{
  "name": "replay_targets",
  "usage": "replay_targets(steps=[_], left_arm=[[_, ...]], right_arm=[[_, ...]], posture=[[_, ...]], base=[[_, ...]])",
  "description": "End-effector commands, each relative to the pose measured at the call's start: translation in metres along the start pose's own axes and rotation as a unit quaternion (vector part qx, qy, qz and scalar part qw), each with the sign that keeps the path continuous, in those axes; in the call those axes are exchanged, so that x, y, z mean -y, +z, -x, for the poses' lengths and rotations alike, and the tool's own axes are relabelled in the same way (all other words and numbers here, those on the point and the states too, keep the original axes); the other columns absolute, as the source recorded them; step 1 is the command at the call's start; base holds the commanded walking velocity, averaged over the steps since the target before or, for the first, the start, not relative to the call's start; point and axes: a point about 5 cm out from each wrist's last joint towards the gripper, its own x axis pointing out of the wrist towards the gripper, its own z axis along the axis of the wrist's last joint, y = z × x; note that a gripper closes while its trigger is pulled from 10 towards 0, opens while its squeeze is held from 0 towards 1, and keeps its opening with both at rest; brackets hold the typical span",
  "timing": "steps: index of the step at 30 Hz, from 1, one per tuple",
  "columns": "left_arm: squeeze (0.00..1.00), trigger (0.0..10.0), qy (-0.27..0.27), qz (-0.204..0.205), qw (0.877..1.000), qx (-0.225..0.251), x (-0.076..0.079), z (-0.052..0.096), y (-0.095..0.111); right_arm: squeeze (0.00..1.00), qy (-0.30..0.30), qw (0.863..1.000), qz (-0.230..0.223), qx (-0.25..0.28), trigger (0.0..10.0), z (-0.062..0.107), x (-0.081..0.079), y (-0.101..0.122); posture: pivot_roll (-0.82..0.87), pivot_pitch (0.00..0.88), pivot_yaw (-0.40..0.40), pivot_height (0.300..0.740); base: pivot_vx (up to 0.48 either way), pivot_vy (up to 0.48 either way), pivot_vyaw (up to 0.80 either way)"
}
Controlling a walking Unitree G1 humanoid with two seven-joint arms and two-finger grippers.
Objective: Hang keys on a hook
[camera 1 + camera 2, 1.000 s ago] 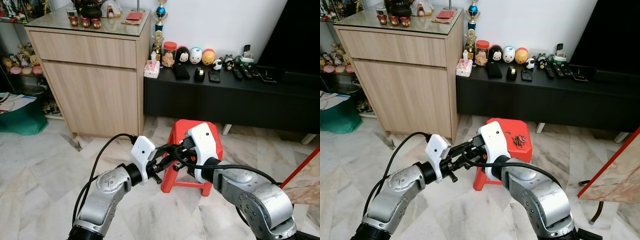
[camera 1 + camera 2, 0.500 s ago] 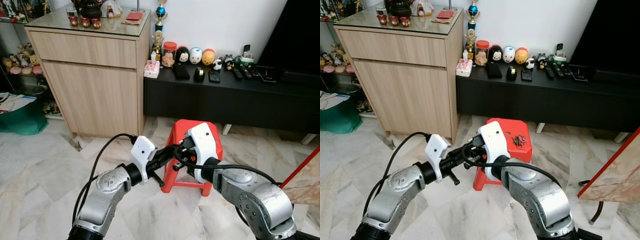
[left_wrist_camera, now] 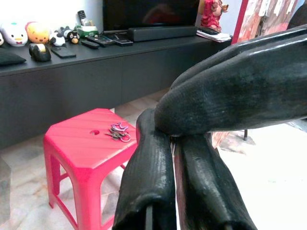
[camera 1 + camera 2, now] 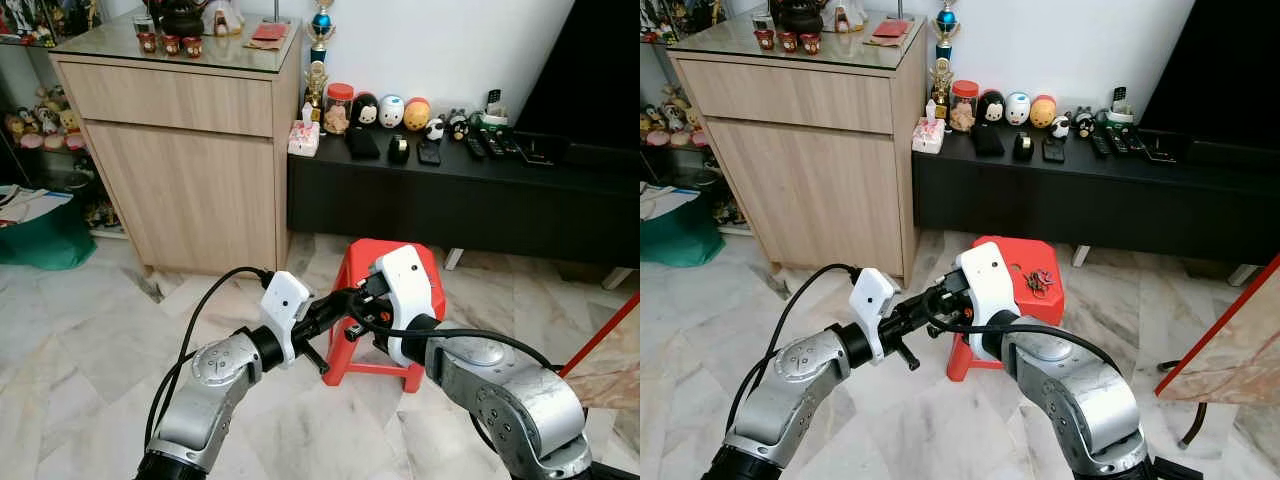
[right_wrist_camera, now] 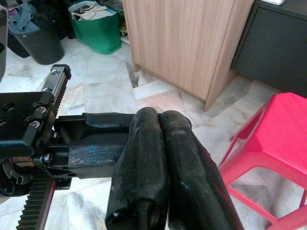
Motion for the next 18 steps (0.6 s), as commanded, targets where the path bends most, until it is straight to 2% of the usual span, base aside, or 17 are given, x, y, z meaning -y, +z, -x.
replay_targets(steps=[1, 18], left_arm=[[0.0, 0.0, 0.018, -0.001, 1.0, 0.015, -0.0074, 0.0012, 0.0057], [0.0, 0.0, 0.02, 0.002, 1.0, 0.013, -0.0083, 0.0018, 0.0047]], right_arm=[[0.0, -0.011, 1.0, -0.003, 0.003, 10.0, 0.0049, 0.004, 0.0003], [0.0, -0.036, 0.999, -0.01, 0.004, 10.0, 0.0067, 0.0135, -0.0006]], posture=[[0.0, 0.0, -0.126, 0.722], [0.0, 0.0, -0.126, 0.722]], base=[[0.0, 0.0, 0.0], [0.0, 0.0, 0.0]])
